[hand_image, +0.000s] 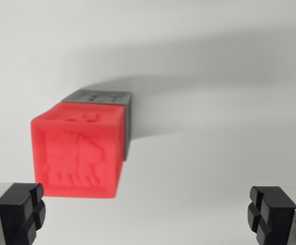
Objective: Destack cube
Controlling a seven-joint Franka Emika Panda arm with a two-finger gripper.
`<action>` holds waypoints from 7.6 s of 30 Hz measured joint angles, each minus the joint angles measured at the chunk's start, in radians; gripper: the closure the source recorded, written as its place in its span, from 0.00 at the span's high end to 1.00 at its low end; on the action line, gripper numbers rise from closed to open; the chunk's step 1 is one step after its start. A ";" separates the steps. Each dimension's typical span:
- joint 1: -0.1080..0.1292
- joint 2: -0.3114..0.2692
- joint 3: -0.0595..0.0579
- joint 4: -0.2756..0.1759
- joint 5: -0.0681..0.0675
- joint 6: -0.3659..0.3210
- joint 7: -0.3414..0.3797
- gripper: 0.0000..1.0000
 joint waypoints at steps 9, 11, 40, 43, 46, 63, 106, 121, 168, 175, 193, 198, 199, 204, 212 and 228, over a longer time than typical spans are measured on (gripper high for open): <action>0.047 0.055 0.002 0.015 0.000 0.033 0.052 1.00; 0.059 0.069 0.003 0.019 0.000 0.041 0.064 1.00; 0.082 0.221 0.000 0.042 0.000 0.170 0.084 0.00; 0.082 0.221 0.000 0.042 0.000 0.170 0.084 0.00; 0.082 0.221 0.000 0.042 0.000 0.170 0.084 0.00; 0.082 0.221 0.000 0.042 0.000 0.170 0.084 0.00; 0.082 0.128 0.000 0.034 0.000 0.089 0.084 0.00; 0.082 0.051 0.000 0.034 0.000 0.014 0.084 0.00; 0.084 -0.108 0.027 -0.091 -0.003 -0.027 -0.119 0.00; 0.085 -0.121 0.035 -0.130 -0.005 -0.002 -0.175 0.00; 0.089 -0.156 0.055 -0.228 -0.008 0.061 -0.320 0.00; 0.092 -0.164 0.060 -0.253 -0.009 0.078 -0.359 0.00; 0.093 -0.165 0.061 -0.260 -0.009 0.083 -0.369 0.00; 0.095 -0.173 0.066 -0.285 -0.010 0.100 -0.408 0.00; 0.098 -0.186 0.075 -0.326 -0.011 0.129 -0.471 0.00; 0.107 -0.204 0.090 -0.398 -0.012 0.182 -0.589 0.00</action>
